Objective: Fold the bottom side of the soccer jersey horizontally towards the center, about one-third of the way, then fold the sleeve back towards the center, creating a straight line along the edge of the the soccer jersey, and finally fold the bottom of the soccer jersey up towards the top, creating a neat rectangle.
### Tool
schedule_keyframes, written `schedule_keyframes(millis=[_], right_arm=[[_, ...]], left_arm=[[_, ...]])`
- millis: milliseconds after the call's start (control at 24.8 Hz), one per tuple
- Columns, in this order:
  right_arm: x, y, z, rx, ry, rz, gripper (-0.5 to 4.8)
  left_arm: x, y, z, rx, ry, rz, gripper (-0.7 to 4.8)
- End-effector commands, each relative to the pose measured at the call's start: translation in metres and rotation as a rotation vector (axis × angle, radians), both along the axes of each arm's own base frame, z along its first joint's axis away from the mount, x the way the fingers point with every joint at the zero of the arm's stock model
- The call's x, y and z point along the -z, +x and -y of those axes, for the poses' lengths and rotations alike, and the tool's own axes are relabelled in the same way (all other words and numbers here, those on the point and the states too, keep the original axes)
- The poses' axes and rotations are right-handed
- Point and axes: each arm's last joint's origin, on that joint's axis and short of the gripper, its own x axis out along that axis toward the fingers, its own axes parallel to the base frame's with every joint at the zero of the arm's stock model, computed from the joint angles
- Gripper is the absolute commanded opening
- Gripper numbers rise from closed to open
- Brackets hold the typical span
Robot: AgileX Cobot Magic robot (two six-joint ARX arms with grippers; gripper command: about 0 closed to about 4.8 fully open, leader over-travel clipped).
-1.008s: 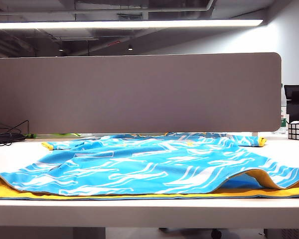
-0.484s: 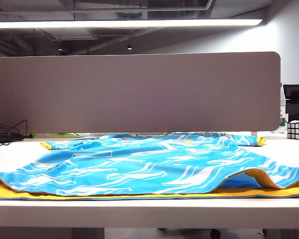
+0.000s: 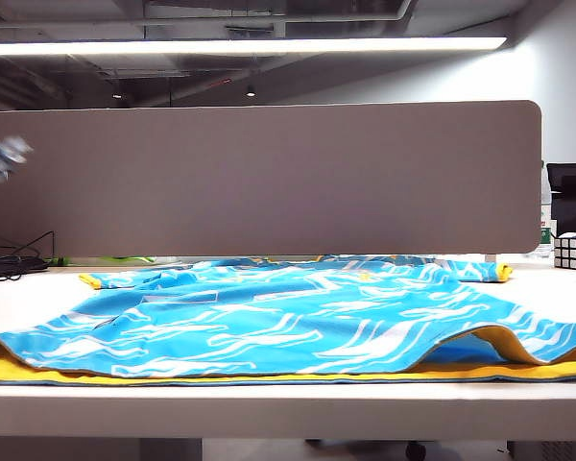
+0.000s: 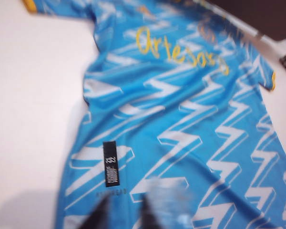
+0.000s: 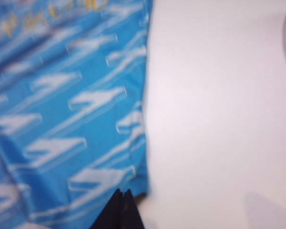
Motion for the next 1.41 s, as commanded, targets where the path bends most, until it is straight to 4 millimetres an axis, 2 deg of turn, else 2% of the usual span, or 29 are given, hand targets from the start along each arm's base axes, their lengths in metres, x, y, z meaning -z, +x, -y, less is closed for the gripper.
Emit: schedule_keyframes(millis=[40, 81, 161, 242, 323, 444, 605, 928, 1210, 1331, 1411], right_arm=[[0.004, 0.026, 0.006, -0.081, -0.038, -0.198, 1.54], [0.011, 0.041, 0.011, -0.09, 0.006, -0.269, 2.17], [0.026, 0.059, 0.02, -0.101, 0.103, -0.364, 2.28], [0.047, 0.073, 0.026, -0.094, 0.181, -0.451, 2.74], [0.066, 0.081, 0.028, -0.095, 0.217, -0.531, 3.11], [0.084, 0.088, 0.028, -0.121, 0.274, -0.593, 3.39], [0.103, 0.1, 0.025, -0.191, 0.39, -0.601, 3.38], [0.104, 0.107, 0.009, -0.227, 0.376, -0.582, 3.37], [0.104, 0.11, -0.009, -0.248, 0.317, -0.587, 3.32], [0.107, 0.108, -0.012, -0.25, 0.303, -0.593, 3.04], [0.108, 0.107, -0.013, -0.246, 0.291, -0.6, 3.04]], left_arm=[[0.011, 0.018, 0.001, 0.074, 0.004, -0.094, 2.13], [0.02, 0.023, -0.001, 0.074, 0.02, -0.143, 2.21], [0.033, 0.027, -0.006, 0.054, 0.013, -0.233, 2.32], [0.046, 0.029, -0.011, 0.048, 0.008, -0.308, 2.94], [0.056, 0.031, -0.011, 0.066, -0.006, -0.361, 3.11], [0.064, 0.034, -0.011, 0.082, -0.022, -0.398, 3.11], [0.08, 0.037, -0.01, 0.121, -0.048, -0.472, 3.11], [0.11, 0.033, -0.003, 0.208, -0.037, -0.648, 3.11], [0.114, 0.026, 0.007, 0.244, 0.058, -0.709, 3.09], [0.116, 0.025, 0.015, 0.264, 0.094, -0.722, 2.68], [0.119, 0.025, 0.019, 0.278, 0.107, -0.734, 2.68]])
